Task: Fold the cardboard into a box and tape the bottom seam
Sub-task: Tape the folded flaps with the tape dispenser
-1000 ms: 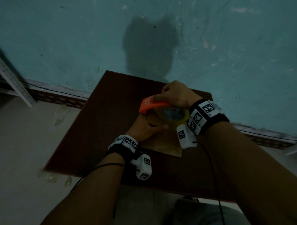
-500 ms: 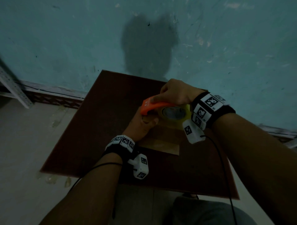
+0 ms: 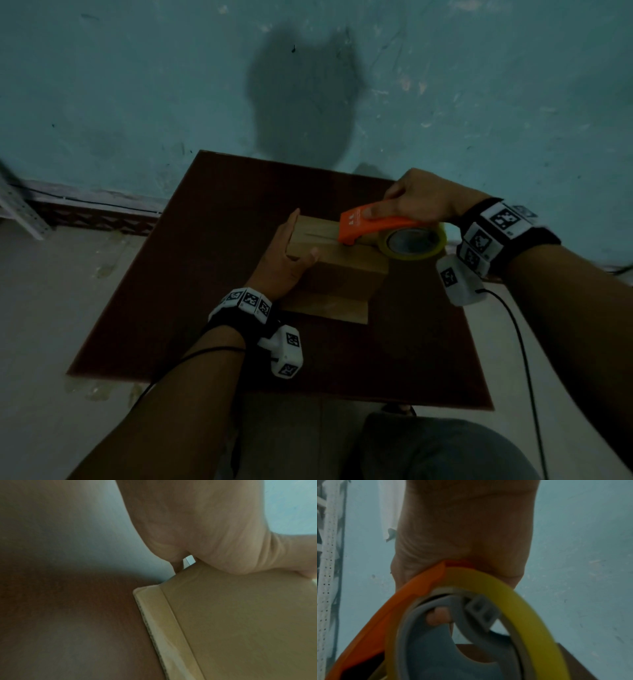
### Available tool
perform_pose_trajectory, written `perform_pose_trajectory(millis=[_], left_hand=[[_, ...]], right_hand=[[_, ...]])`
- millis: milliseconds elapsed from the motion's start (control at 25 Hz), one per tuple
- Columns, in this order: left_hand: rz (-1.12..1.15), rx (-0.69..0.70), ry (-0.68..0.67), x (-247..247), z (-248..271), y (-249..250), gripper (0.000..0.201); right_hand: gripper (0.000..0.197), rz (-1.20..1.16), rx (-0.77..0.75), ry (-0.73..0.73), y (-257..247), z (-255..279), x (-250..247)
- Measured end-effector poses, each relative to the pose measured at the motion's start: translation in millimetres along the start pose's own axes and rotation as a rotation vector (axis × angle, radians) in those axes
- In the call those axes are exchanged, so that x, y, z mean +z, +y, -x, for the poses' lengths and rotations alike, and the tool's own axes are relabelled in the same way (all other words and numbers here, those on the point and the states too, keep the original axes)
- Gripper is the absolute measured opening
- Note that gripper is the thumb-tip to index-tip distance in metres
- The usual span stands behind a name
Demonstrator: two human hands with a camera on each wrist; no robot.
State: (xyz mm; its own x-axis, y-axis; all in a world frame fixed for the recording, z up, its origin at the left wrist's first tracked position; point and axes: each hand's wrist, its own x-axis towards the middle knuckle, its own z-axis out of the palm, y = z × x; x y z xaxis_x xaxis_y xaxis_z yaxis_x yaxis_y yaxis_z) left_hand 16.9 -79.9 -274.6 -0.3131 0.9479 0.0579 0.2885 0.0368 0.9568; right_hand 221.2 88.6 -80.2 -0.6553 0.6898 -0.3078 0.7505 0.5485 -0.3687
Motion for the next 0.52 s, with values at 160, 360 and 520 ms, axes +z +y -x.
perform_pose_trajectory(millis=[160, 360, 520], left_hand=[[-0.001, 0.018, -0.005, -0.6, 2.0, 1.0, 0.095], [0.007, 0.003, 0.004, 0.8, 3.9, 5.5, 0.103], [-0.007, -0.015, 0.002, 0.5, 5.3, 11.2, 0.096]], right_hand=[[0.044, -0.009, 0.013, 0.016, 17.1, 7.5, -2.0], [0.048, 0.023, 0.025, 0.053, 47.6, 29.3, -12.8], [0.042, 0.029, 0.113, 0.069, 76.3, 46.6, -21.3]])
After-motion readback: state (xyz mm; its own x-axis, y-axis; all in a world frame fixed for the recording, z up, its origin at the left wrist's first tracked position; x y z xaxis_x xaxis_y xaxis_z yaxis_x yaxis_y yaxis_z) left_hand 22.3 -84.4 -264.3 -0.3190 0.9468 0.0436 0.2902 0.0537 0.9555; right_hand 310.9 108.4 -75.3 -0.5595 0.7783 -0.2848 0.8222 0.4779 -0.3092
